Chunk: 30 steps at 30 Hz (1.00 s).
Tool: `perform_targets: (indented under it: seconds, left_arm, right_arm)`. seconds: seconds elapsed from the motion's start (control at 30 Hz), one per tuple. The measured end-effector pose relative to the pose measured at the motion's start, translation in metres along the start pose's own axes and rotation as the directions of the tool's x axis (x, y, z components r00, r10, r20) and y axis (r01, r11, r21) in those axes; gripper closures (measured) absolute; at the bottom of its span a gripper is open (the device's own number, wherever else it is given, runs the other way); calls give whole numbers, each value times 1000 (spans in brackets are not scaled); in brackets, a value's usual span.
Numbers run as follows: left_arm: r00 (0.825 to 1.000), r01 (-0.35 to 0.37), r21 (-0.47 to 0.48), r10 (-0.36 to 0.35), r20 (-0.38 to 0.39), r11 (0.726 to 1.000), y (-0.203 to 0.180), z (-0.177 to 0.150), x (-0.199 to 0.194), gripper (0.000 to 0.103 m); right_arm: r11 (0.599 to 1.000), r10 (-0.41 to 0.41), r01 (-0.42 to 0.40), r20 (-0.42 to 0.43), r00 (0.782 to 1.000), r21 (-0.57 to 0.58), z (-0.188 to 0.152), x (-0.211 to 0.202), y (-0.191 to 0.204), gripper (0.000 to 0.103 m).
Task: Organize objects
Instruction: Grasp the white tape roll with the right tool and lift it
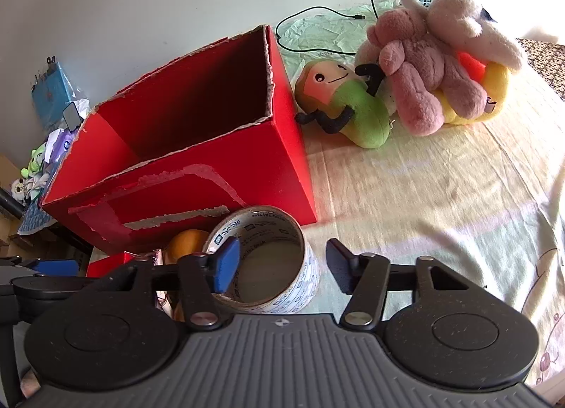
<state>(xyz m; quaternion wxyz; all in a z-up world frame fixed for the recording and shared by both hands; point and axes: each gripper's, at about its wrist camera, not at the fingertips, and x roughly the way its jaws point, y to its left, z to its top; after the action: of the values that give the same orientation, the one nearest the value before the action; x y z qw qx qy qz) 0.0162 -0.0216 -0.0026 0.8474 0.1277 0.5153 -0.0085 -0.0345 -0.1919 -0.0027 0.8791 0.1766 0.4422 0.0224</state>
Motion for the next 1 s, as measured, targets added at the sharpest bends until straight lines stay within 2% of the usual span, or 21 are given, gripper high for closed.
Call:
perform_targets:
  seconds: [0.1, 0.2, 0.27, 0.4, 0.47, 0.6, 0.7, 0.77, 0.8, 0.87, 0.9, 1.0]
  left_arm:
    - [1000, 18, 13, -18, -8, 1000, -2, 3, -1, 14]
    - [995, 95, -9, -95, 10, 995, 1, 7, -7, 21]
    - [989, 148, -14, -147, 28, 989, 2, 11, -12, 30]
    - [964, 260, 0, -259, 66, 966, -2, 16, -17, 42]
    - [947, 314, 10, -314, 61, 949, -7, 19, -18, 52]
    - [909, 416, 23, -416, 35, 909, -18, 23, -17, 55]
    - [908, 417, 41, -418, 29, 908, -27, 23, -12, 56]
    - [911, 411, 44, -411, 9, 911, -32, 24, -4, 62]
    - [907, 421, 43, -421, -2, 906, -34, 24, 0, 65]
    - [891, 455, 36, -454, -21, 890, -37, 25, 6, 82]
    - [885, 466, 36, -465, -27, 884, -37, 25, 8, 83]
    - [892, 452, 44, -451, -22, 891, -38, 25, 9, 86]
  right_arm:
    - [1000, -7, 7, 4, 1000, 2, 2, 2, -5, 50]
    - [1000, -8, 8, -4, 1000, 15, 4, 5, -10, 51]
    - [1000, -5, 5, 2, 1000, 17, 6, 7, -14, 55]
    - [999, 14, -13, -22, 1000, 38, 9, 13, -21, 60]
    - [999, 22, -20, -28, 999, 45, 11, 16, -25, 63]
    - [998, 42, -39, -52, 998, 57, 13, 22, -31, 66]
    - [997, 58, -54, -72, 996, 58, 15, 26, -32, 70]
    - [997, 62, -58, -78, 995, 56, 16, 28, -33, 72]
    - [997, 60, -55, -81, 995, 54, 17, 29, -34, 72]
    - [997, 57, -52, -86, 995, 53, 18, 30, -35, 75]
    - [997, 61, -56, -87, 994, 57, 19, 31, -36, 76]
    - [995, 78, -71, -93, 993, 71, 19, 34, -39, 80]
